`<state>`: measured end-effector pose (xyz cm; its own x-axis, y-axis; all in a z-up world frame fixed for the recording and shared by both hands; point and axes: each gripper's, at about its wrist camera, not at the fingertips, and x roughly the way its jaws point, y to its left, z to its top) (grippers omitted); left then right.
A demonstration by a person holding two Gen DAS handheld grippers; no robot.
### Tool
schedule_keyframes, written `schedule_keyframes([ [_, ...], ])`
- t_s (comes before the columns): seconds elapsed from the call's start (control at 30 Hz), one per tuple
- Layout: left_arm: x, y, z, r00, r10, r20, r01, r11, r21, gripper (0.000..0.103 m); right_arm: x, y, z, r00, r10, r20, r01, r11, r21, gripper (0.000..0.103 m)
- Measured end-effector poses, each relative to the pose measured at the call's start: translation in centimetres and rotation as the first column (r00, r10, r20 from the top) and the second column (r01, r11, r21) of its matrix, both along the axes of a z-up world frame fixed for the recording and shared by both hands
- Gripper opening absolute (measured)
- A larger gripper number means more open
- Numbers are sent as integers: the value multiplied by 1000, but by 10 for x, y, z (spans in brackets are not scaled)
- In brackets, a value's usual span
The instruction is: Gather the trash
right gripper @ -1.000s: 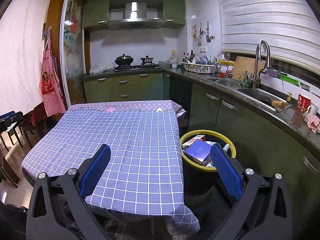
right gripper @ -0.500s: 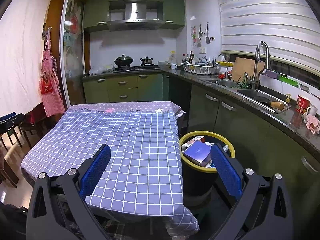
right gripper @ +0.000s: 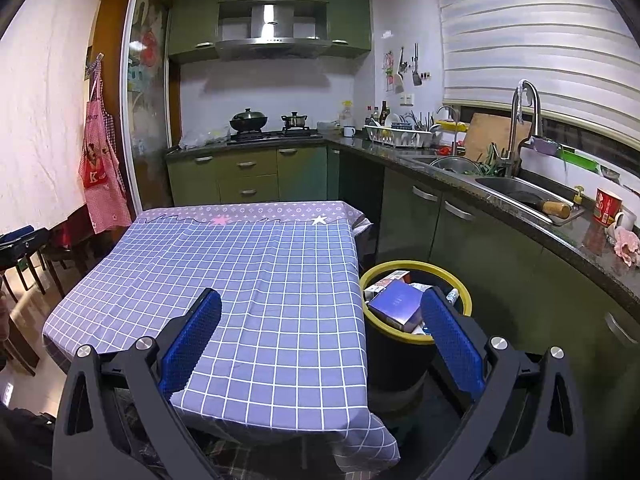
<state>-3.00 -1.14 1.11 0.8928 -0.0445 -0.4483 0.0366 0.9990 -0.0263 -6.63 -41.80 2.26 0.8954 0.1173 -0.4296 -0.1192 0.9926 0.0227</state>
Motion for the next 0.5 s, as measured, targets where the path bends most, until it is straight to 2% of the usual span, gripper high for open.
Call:
schedule_keyframes([
  [0.5, 0, -1, 0, 1000, -8, 0, 8, 1000, -3, 96, 0, 0, -1, 1000, -3, -1, 3, 1000, 1, 98],
])
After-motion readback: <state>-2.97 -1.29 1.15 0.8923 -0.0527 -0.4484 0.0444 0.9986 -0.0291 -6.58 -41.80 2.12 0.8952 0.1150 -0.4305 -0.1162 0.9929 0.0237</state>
